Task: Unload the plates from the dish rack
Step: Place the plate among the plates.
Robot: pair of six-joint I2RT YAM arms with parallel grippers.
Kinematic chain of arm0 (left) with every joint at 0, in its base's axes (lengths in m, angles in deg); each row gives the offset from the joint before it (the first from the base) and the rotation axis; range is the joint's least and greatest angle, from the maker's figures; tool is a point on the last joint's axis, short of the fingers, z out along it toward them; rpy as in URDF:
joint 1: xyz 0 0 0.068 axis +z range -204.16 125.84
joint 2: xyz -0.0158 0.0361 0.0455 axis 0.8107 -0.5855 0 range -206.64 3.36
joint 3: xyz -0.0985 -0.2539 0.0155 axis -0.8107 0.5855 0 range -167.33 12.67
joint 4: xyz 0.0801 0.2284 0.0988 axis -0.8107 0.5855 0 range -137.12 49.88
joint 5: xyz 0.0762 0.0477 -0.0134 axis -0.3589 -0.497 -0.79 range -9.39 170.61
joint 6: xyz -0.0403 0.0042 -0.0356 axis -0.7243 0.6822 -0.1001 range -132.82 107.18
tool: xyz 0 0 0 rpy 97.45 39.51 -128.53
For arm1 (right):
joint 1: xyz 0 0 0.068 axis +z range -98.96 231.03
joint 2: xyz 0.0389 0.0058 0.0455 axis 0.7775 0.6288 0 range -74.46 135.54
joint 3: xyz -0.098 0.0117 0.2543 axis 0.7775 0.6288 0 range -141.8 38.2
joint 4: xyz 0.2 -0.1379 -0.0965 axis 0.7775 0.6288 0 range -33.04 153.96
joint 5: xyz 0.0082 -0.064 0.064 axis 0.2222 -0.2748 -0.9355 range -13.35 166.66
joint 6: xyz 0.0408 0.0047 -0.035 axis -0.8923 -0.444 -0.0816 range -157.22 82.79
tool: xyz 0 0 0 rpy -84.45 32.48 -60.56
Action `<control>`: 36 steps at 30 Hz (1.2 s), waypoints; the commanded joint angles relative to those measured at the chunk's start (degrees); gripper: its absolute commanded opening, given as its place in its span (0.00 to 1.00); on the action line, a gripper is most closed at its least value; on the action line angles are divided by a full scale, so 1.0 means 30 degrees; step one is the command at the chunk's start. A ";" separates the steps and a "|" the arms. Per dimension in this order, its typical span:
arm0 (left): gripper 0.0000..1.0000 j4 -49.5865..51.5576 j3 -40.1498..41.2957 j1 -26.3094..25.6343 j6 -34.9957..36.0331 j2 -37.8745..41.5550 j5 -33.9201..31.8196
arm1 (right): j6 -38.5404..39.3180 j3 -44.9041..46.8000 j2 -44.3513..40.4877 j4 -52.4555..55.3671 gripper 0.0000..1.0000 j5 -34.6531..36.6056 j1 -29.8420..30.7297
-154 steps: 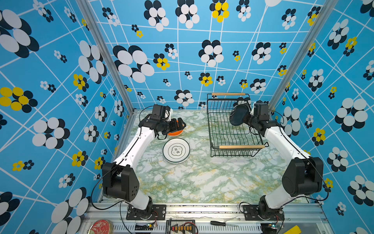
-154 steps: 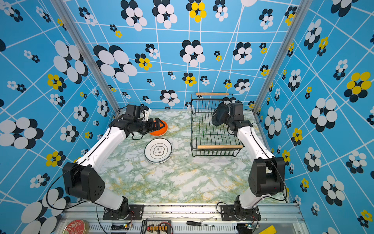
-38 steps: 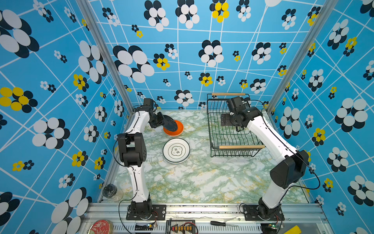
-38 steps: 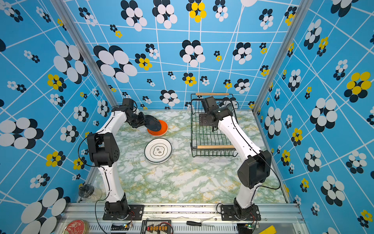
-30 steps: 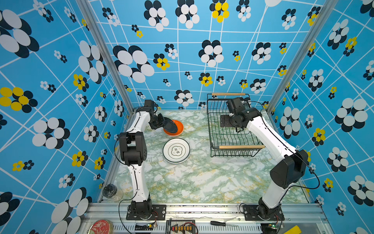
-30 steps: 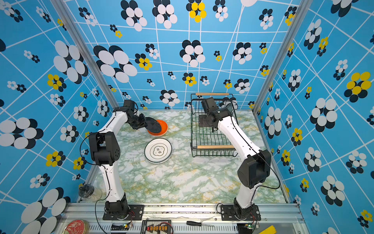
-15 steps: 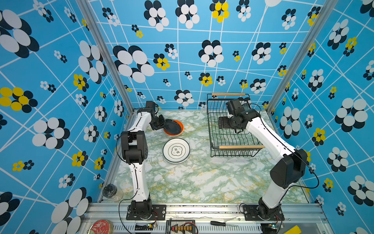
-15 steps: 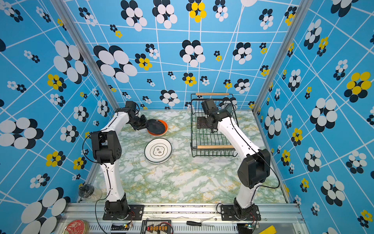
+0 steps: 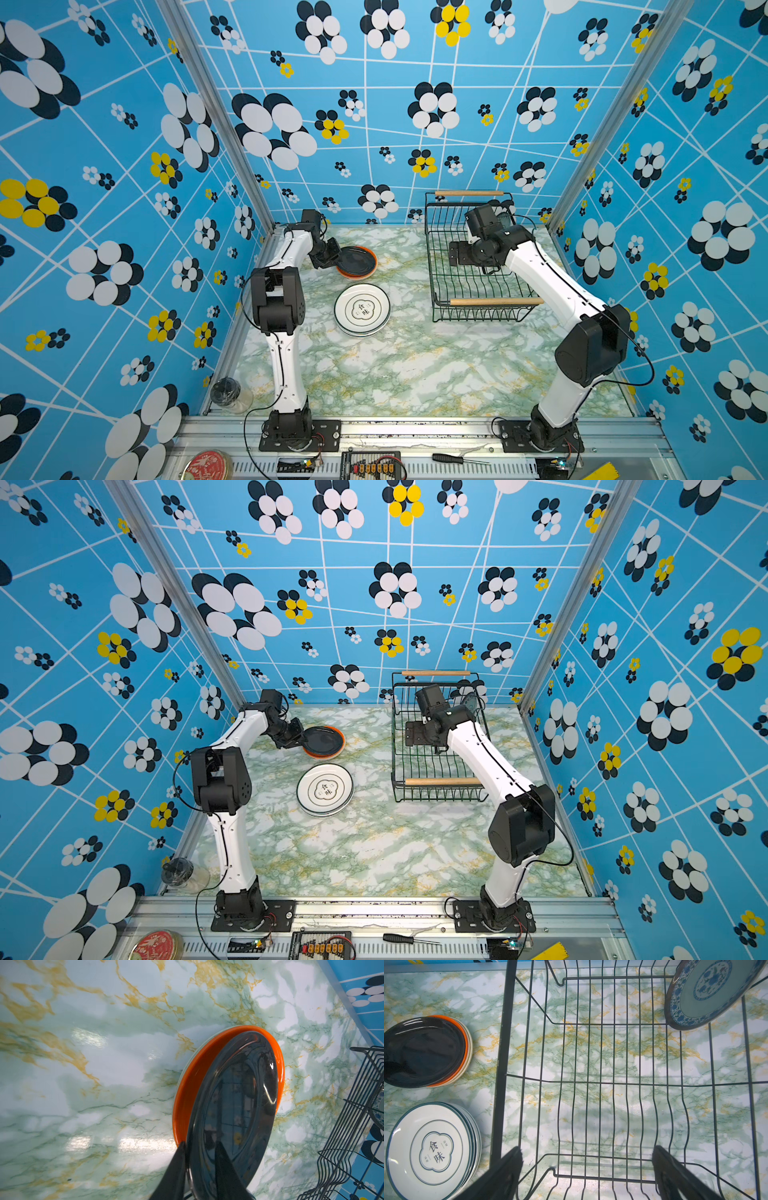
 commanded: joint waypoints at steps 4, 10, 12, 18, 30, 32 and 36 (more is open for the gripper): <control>0.35 0.0841 -0.0801 -0.0250 0.0543 -0.0552 -0.0262 | 0.0033 0.0569 -0.0734 -0.0364 0.99 -0.0443 -0.0317; 0.52 0.1256 -0.1047 -0.0365 0.0680 -0.0750 -0.0597 | 0.0075 0.0712 -0.0677 -0.0355 0.99 -0.0529 -0.0747; 0.56 0.1336 -0.1007 -0.0382 0.0770 -0.0577 -0.0801 | 0.0120 0.0701 -0.0637 -0.0370 0.99 -0.0572 -0.0955; 0.71 0.1346 -0.0623 -0.0455 0.1129 0.0814 -0.1403 | 0.0380 0.0615 -0.0471 -0.0364 0.99 0.0153 -0.1870; 0.85 0.1922 0.0541 -0.0514 0.1593 0.5074 -0.1672 | 0.0787 -0.0745 0.1600 -0.1629 0.99 0.2837 -0.4268; 0.86 0.1881 0.0829 -0.0514 0.1536 0.5703 -0.1571 | 0.0742 -0.0976 0.2152 -0.2396 0.99 0.2894 -0.4562; 0.99 0.1706 0.1476 -0.0518 0.1401 0.6869 -0.1571 | 0.0498 -0.2243 0.3416 -0.3048 0.99 0.3114 -0.4752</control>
